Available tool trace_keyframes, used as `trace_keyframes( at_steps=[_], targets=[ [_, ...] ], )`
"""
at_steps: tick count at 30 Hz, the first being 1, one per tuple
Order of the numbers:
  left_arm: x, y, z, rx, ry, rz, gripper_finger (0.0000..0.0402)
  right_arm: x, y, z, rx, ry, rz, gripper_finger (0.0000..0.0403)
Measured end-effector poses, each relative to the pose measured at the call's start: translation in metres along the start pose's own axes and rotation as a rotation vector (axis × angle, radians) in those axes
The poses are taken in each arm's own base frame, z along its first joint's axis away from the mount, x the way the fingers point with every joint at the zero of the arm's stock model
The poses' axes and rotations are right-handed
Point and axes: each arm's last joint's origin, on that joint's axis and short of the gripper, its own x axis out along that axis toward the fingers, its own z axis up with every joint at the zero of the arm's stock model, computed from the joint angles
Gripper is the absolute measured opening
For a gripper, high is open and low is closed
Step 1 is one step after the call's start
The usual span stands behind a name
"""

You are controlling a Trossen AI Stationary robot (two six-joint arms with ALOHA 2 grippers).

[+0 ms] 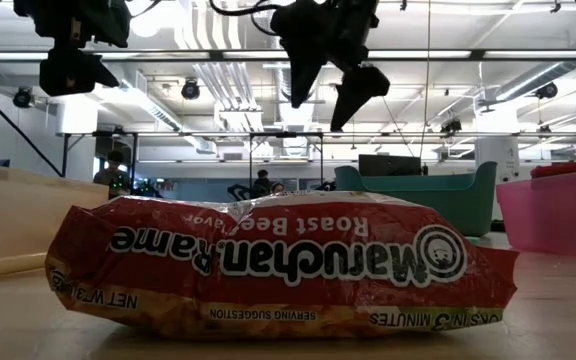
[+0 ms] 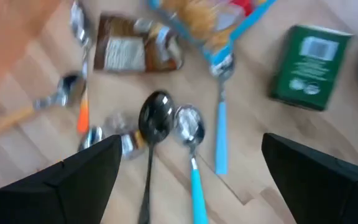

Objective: Pick & Place Food Item
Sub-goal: Put the brown seasoning bottle into the pink bin

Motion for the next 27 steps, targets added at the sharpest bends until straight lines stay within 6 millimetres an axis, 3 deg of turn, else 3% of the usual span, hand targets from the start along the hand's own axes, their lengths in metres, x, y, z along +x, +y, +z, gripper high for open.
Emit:
trace_keyframes(
  at_steps=[9,15,27],
  targets=[
    [0.000,0.001,-0.001,0.004,0.010,0.013,0.0241,0.046,0.045,-0.033,-0.331,0.085,0.010,0.0384],
    [0.000,0.002,-0.003,0.000,0.046,0.008,0.0241,0.074,0.074,-0.050,-0.391,0.052,0.063,0.0384],
    [0.000,0.006,-0.007,0.005,0.104,0.036,0.0241,0.097,0.083,-0.056,-0.394,-0.010,-0.011,0.0384]
  ],
)
